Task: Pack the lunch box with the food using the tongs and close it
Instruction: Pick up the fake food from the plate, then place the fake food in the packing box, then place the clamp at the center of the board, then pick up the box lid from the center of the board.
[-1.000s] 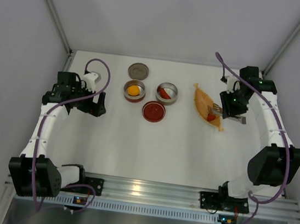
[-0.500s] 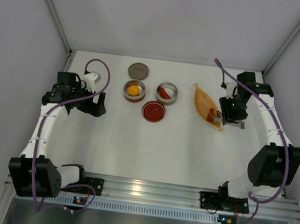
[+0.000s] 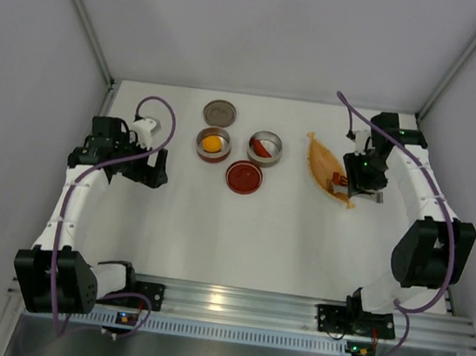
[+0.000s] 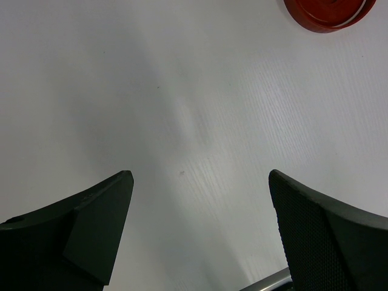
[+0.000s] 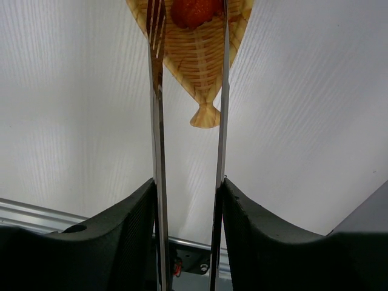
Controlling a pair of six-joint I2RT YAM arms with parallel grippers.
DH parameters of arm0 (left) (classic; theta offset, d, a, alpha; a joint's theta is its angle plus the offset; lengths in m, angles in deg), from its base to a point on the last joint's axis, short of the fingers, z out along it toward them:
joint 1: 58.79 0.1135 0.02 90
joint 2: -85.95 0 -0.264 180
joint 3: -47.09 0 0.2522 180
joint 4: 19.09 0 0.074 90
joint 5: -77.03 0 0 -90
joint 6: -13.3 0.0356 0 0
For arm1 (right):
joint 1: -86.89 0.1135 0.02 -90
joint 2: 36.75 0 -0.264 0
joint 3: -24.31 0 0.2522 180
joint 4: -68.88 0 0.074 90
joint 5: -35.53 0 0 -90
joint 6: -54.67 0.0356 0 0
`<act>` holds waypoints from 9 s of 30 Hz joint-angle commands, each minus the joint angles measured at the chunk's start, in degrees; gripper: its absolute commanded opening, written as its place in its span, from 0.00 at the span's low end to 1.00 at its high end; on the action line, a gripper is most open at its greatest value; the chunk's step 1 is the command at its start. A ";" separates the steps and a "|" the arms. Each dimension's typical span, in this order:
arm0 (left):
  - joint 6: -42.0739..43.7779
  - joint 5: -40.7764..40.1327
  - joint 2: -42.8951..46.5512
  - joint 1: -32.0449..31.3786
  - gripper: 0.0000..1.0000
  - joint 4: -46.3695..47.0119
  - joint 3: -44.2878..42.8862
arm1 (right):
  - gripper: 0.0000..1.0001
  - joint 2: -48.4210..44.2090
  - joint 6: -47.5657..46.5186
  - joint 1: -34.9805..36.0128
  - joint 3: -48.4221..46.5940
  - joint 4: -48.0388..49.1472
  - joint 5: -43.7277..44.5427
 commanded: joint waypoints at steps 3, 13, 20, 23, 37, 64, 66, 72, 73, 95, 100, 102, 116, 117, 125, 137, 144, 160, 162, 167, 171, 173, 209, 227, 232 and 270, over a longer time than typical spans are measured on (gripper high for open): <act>0.96 0.47 0.73 0.35 0.98 2.26 0.73 | 0.45 0.52 1.22 0.87 -2.50 2.80 -0.71; 0.96 0.38 0.29 0.44 0.98 2.44 0.56 | 0.36 0.96 0.69 0.87 -2.94 2.89 -1.24; 1.13 -0.06 0.29 0.35 0.98 2.18 0.38 | 0.22 0.52 0.69 0.96 -4.96 2.10 -1.94; 1.31 -0.49 0.55 0.35 0.98 1.82 0.12 | 0.17 0.52 0.78 0.87 -6.54 1.74 -2.21; 1.31 0.21 0.29 0.35 0.98 1.56 -0.59 | 0.09 0.26 -1.24 1.39 -13.66 0.86 -5.98; 0.34 2.49 -2.70 0.35 0.98 1.91 -1.64 | 0.14 17.39 -9.33 22.93 -32.38 9.74 7.11; 0.52 2.32 -2.70 0.35 0.98 1.91 -1.55 | 0.15 18.18 -9.59 23.19 -32.47 10.44 7.55; 0.78 2.05 -2.87 0.35 0.98 2.17 -1.47 | 0.15 19.42 -10.47 24.07 -32.56 10.79 8.69; 0.70 2.05 -2.96 0.35 0.98 2.18 -1.47 | 0.15 19.42 -10.56 24.33 -32.47 10.88 8.87; 0.52 2.31 -3.93 0.35 0.98 2.79 -1.73 | 0.45 21.09 -11.53 26.71 -32.30 10.71 10.80; 0.26 2.84 -3.67 0.35 0.98 2.53 -1.64 | 0.50 19.60 -11.09 26.62 -32.38 10.27 10.28; 0.26 2.76 -3.40 0.35 0.98 2.44 -1.73 | 0.50 19.07 -10.74 26.62 -32.82 9.92 9.75; 0.70 4.16 -1.21 0.35 0.98 1.03 -2.52 | 0.49 8.70 -2.30 23.90 -31.69 7.02 -1.22; 0.96 4.42 -0.94 0.35 0.98 0.77 -2.52 | 0.49 7.39 -1.34 23.46 -30.03 7.02 -2.46; 2.36 3.64 1.61 0.35 0.98 -0.55 -2.08 | 0.46 0.27 3.06 15.65 -17.72 7.36 -14.06; 1.84 4.86 1.70 0.35 0.98 0.15 -1.55 | 0.45 -6.69 -0.89 -14.13 -1.72 14.03 -16.45; 1.49 4.69 0.29 0.35 0.98 0.59 -2.17 | 0.43 0.50 -1.77 -20.39 1.01 19.93 -14.95; 2.19 2.93 0.11 0.35 0.98 0.94 -0.76 | 0.52 10.01 -4.58 -21.80 5.49 27.76 -12.66; 2.63 3.37 -0.06 0.35 0.98 0.86 -0.85 | 0.54 10.28 -5.28 -22.16 6.46 27.50 -13.19; 2.72 3.90 -0.24 0.35 0.98 1.03 -0.68 | 0.57 11.15 -6.95 -22.33 7.69 27.23 -12.49; 2.98 3.46 -0.24 0.35 0.98 1.12 -0.41 | 0.57 12.29 -8.45 -22.33 8.40 27.41 -11.00; 3.15 3.37 -0.24 0.35 0.98 1.12 -0.15 | 0.57 12.65 -9.15 -22.33 8.49 27.14 -10.47; 4.04 6.89 3.37 0.35 0.98 -0.90 1.08 | 0.90 -7.91 -1.70 -3.82 -0.31 16.06 -24.10; 0.26 0.65 0.29 0.35 0.98 0.77 -0.94 | 0.39 19.93 16.59 25.65 -7.42 28.99 -8.45; 0.69 0.21 -1.03 0.35 0.98 1.21 -0.68 | 0.40 21.53 19.67 26.27 -7.77 31.71 -11.43; 7.37 22.37 4.59 0.35 0.98 -1.25 -0.41 | 0.00 5.03 3.61 24.08 -8.83 27.50 -20.30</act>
